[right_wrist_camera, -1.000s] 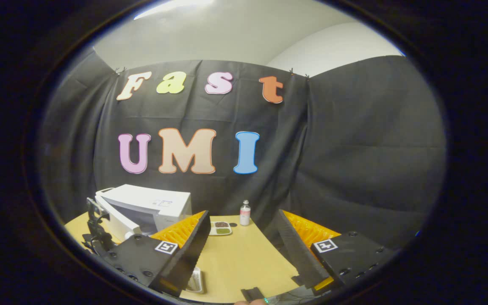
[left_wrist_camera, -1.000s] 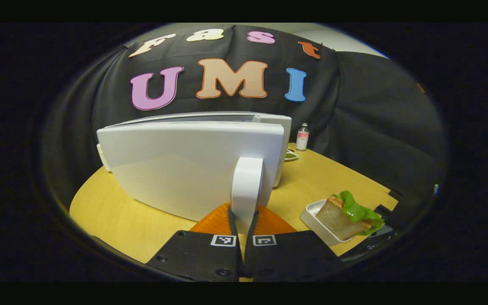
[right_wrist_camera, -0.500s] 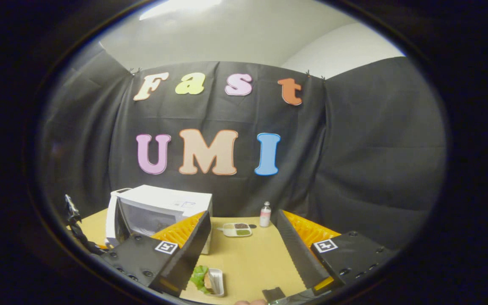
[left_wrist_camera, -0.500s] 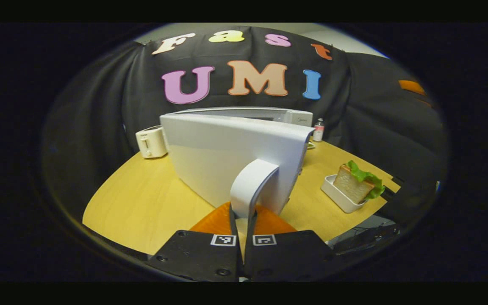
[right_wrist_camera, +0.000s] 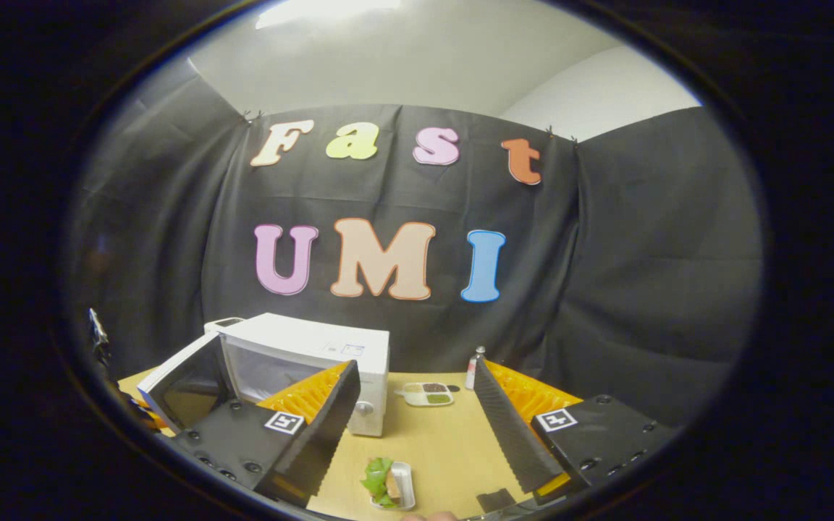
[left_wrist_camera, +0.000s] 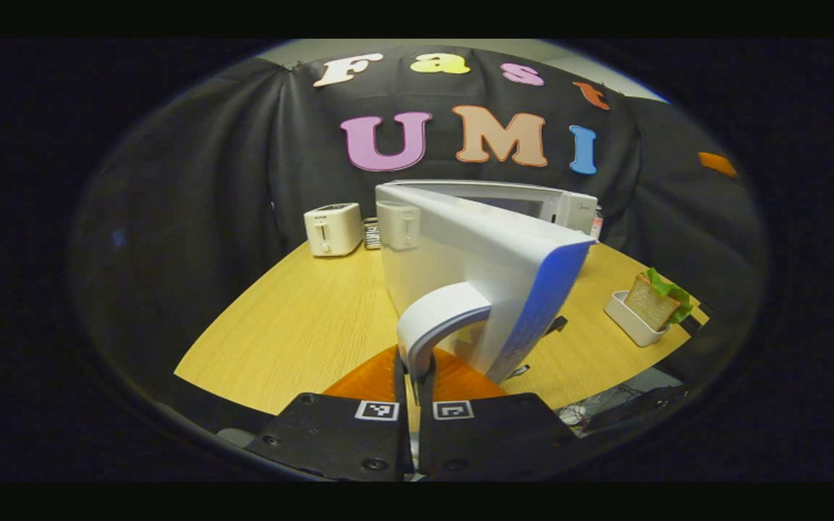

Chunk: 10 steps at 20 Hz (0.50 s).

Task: Open the microwave oven with the left hand, put the food in, and close the microwave oven.

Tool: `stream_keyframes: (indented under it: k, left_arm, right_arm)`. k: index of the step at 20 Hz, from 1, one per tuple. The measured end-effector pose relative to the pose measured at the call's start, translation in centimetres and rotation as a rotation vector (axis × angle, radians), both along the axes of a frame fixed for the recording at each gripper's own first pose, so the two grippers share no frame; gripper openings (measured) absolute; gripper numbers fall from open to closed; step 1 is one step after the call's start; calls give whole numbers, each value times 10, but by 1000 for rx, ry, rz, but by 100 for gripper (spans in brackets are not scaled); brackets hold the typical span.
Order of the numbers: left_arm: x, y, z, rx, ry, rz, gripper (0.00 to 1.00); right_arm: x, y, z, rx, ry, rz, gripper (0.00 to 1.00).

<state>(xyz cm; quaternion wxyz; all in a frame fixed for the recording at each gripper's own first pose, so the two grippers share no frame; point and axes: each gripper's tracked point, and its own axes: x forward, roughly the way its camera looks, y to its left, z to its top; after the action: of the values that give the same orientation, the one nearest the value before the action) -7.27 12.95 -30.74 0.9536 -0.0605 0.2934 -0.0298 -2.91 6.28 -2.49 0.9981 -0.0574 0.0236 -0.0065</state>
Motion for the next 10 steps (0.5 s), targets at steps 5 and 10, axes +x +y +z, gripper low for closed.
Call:
stream_keyframes:
  k: [5,10]
  left_arm:
    - [-1,9,0,-23,-20,4,7]
    - [-8,25,3,-9,-59,57,86]
  right_arm:
    - [-8,13,-3,-26,5,2,96]
    - [-10,14,-14,-45,24,5,96]
